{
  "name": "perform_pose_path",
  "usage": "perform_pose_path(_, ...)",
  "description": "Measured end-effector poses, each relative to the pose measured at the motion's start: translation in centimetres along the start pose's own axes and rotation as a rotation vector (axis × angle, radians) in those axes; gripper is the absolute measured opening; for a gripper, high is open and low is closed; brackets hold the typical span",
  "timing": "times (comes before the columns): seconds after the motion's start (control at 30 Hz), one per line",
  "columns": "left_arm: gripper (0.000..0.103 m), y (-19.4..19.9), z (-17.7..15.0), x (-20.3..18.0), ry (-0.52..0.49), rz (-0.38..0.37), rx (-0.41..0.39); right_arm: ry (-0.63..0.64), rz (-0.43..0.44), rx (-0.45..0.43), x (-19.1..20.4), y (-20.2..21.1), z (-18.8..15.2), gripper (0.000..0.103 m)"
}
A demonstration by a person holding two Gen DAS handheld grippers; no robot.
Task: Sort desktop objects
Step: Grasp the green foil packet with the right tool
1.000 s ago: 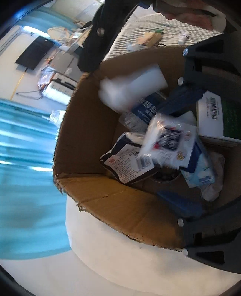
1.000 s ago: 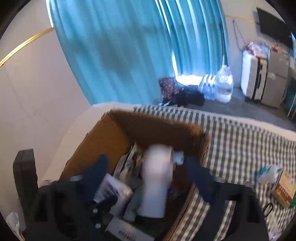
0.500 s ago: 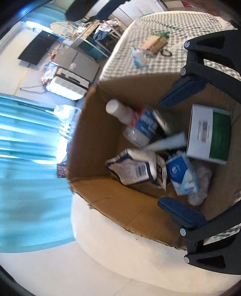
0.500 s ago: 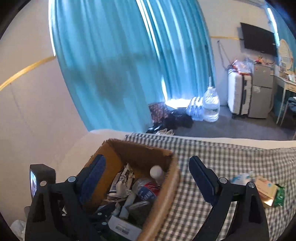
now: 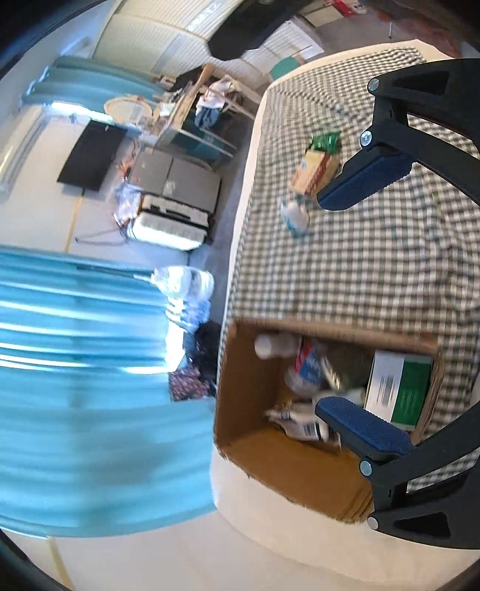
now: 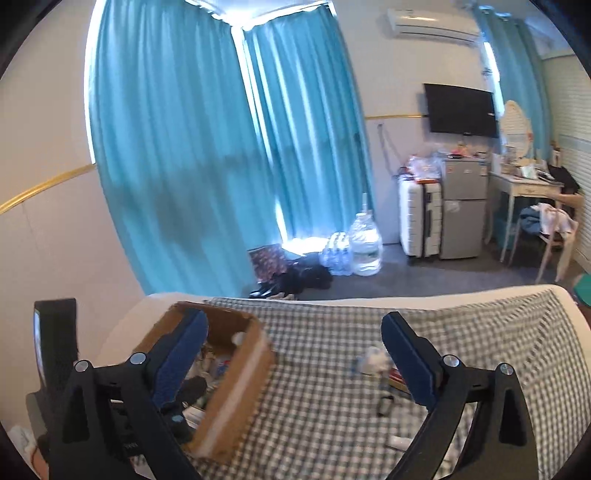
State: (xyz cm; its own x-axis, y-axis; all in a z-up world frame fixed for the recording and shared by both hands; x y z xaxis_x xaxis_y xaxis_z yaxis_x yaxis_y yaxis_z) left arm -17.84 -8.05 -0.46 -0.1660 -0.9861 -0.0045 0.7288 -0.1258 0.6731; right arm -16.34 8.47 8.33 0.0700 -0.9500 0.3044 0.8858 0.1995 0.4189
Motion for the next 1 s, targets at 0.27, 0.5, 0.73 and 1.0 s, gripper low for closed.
perform_pose_path(0.27,0.103,-2.2,-1.6,-7.2,-0.039,-0.044,0.022,-0.053,-0.16,0.014,-10.8,2.2,-2.7,0.103)
perform_pose_path(0.5,0.103,-7.3,-3.0,-12.5,-0.147,-0.058,0.087,-0.186,-0.301,0.066,-21.3,0.2,-6.7,0.103)
perform_pose_path(0.73,0.103,-13.5,-5.3,-17.2,-0.244,-0.098,0.162,-0.244,-0.322,0.157,-27.7,-3.5,-10.1,0.103)
perform_pose_path(1.0,0.103,-20.8,-5.5,-21.6,-0.321,-0.109,0.194,-0.258,-0.311,0.281,-31.5,-10.1,-12.6,0.103)
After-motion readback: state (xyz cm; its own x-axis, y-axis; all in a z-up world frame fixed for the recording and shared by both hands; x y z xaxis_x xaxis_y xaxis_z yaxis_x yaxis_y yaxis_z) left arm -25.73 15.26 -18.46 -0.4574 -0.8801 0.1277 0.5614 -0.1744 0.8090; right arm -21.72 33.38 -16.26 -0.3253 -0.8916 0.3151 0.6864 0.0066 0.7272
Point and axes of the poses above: each gripper's, at about its wrist camera, not at the fingertips, and y roughly against the way its jaws point, x to its left, z to its top, the point moved 6 cm from there along -y, roughly the way its jaws point, and after that the axes turned 8 degrees about -y, right-handed, at the moved point
